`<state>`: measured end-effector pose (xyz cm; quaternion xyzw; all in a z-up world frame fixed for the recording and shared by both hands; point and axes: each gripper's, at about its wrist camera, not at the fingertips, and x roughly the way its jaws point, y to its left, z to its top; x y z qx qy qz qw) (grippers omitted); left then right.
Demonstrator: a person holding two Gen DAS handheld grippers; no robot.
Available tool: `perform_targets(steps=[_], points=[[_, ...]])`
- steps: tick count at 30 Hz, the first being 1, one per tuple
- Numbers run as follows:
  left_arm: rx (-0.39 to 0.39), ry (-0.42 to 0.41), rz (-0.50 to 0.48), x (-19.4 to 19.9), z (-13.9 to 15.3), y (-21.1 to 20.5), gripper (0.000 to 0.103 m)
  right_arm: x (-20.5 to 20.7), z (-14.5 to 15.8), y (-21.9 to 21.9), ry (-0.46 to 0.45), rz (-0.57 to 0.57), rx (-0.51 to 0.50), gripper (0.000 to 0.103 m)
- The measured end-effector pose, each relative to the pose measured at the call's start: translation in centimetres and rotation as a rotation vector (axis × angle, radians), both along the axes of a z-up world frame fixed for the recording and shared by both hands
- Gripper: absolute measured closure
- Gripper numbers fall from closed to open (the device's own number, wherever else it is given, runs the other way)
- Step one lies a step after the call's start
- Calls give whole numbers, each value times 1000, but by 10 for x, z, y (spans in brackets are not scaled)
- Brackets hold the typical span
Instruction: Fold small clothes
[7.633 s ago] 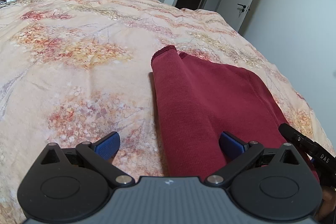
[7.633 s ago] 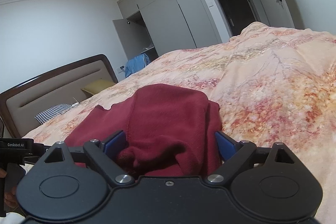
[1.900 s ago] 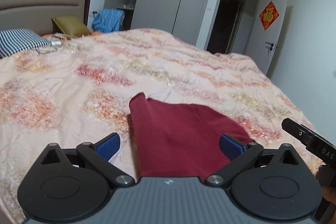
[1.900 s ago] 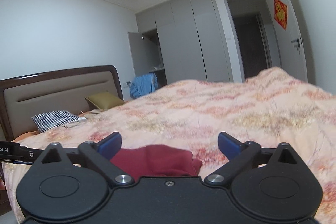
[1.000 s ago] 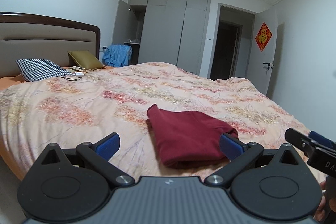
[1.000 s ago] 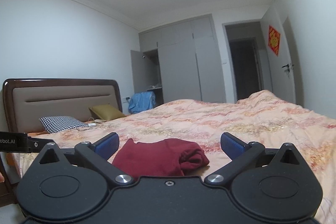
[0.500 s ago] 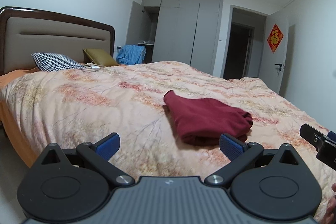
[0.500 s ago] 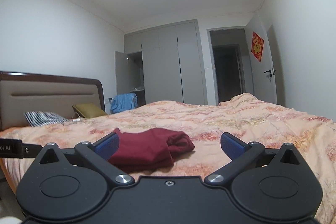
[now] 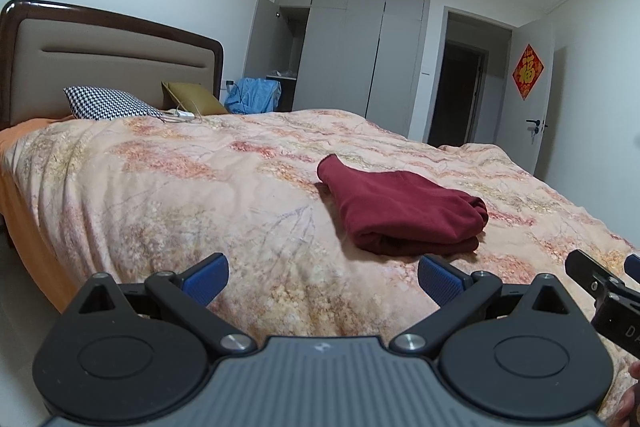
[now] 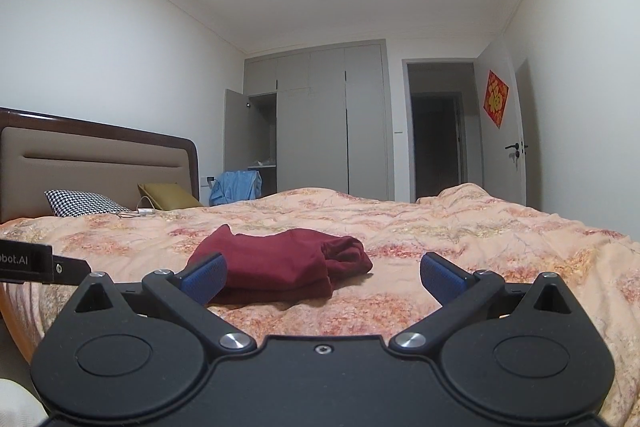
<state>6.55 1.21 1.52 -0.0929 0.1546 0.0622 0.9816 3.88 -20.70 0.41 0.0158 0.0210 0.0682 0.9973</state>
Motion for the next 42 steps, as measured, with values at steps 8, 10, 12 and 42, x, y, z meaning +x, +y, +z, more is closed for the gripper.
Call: perform_targets(steps=[8, 10, 12, 42], points=[[7, 10, -4, 2, -4, -3, 0, 6, -2, -4, 28, -19, 27, 0], [8, 9, -3, 2, -4, -3, 0, 6, -3, -5, 32, -20, 29, 0], [8, 9, -2, 2, -3, -3, 0, 7, -3, -6, 34, -20, 31, 0], [1, 18, -1, 1, -5, -1, 0, 9, -7, -7, 42, -21, 33, 0]])
